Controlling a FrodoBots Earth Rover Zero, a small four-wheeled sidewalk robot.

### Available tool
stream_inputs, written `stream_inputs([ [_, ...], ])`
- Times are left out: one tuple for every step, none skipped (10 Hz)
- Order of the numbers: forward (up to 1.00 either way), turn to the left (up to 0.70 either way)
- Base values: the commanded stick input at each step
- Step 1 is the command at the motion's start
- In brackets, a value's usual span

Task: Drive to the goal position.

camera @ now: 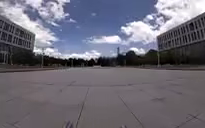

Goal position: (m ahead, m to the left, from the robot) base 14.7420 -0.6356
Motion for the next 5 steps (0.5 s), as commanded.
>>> stream_inputs([
  [0.70,0.00],
  [0.70,0.00],
  [0.70,0.00],
  [0.70,0.00],
  [0.70,0.00],
])
